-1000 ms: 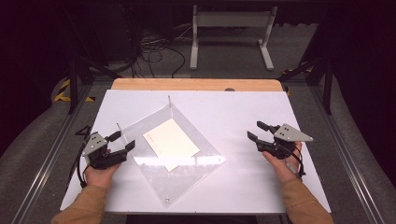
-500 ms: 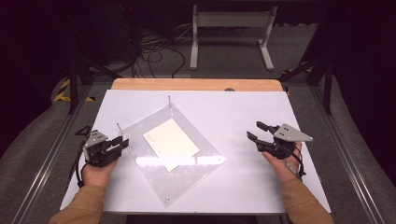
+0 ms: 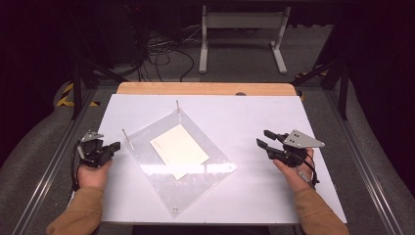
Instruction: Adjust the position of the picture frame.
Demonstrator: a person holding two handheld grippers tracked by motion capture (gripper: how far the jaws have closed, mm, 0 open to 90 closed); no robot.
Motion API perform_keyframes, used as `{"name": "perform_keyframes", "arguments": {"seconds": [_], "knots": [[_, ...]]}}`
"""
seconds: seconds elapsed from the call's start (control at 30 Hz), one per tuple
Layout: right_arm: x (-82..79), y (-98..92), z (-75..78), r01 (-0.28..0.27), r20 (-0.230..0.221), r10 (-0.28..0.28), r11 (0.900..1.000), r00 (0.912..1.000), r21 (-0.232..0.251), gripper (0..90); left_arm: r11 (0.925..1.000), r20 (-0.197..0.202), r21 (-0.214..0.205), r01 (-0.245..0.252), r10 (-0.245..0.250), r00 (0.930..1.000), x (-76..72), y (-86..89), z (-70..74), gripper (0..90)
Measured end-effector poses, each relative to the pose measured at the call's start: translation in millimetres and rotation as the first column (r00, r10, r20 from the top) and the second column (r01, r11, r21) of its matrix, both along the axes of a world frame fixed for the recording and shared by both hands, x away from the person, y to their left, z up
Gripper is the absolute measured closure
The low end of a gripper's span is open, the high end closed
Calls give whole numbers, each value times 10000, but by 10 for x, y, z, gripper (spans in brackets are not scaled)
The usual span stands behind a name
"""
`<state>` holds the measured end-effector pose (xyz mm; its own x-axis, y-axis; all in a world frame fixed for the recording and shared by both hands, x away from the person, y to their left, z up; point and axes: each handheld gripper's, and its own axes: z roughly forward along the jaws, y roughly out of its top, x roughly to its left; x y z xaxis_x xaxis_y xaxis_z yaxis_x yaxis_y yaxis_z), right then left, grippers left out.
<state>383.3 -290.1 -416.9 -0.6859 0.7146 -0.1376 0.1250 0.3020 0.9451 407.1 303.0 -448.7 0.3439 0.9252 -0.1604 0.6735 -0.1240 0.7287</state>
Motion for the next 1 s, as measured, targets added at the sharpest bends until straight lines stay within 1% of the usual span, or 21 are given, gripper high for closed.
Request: {"name": "perform_keyframes", "arguments": {"seconds": [0.03,0.07,0.1,0.2,0.27,0.37,0.4,0.5,0.53,0.6,0.67,0.73,0.8,0.87,0.93,1.0], "knots": [[2,9,0,-39,-7,39,10000,10000,8,554,10000,-254,54,-15,17,9997,35,-7,-10,894],[5,22,0,-63,-48,63,10000,10000,-25,557,9999,-331,100,-9,12,9994,57,-11,-18,894],[10,32,-1,-115,-91,115,9999,9999,-26,562,9999,-505,148,31,-24,9987,85,-11,-21,895],[38,88,-11,-286,-344,284,9996,9990,-53,586,9999,-911,112,94,-83,9958,154,-20,-28,895],[46,138,-24,-430,-492,420,9989,9979,-191,603,9998,-924,52,199,-193,9955,173,-17,-29,895],[38,191,-41,-576,-602,552,9976,9967,-380,613,9996,-1136,56,274,-266,9932,197,-15,-37,895],[33,206,-45,-624,-631,597,9972,9962,-416,614,9995,-1194,-28,316,-317,9923,211,-19,-51,895],[25,221,-47,-681,-648,651,9966,9958,-465,616,9988,-1429,-106,480,-491,9885,268,-55,-103,895],[22,219,-44,-674,-651,643,9967,9958,-456,617,9987,-1375,-139,493,-507,9892,281,-68,-112,895],[18,205,-36,-684,-633,660,9970,9958,-369,617,9986,-1336,6,524,-519,9897,303,-91,-104,896],[13,192,-33,-651,-637,629,9973,9960,-325,619,9984,-1264,-98,566,-573,9903,324,-93,-116,897],[10,180,-34,-628,-672,609,9976,9959,-277,620,9976,-1273,-342,595,-634,9898,357,-92,-127,897],[5,179,-36,-640,-695,620,9976,9957,-269,622,9938,-1388,-931,607,-733,9876,411,-84,-149,898],[-5,181,-36,-649,-704,627,9974,9955,-300,623,9935,-1382,-882,712,-830,9869,461,-134,-143,898],[-12,177,-33,-652,-719,629,9974,9954,-304,624,9945,-1307,-526,904,-966,9867,523,-222,-126,898],[-14,165,-31,-631,-726,608,9976,9955,-299,626,9938,-1303,-525,980,-1041,9860,582,-320,-122,898]]}}
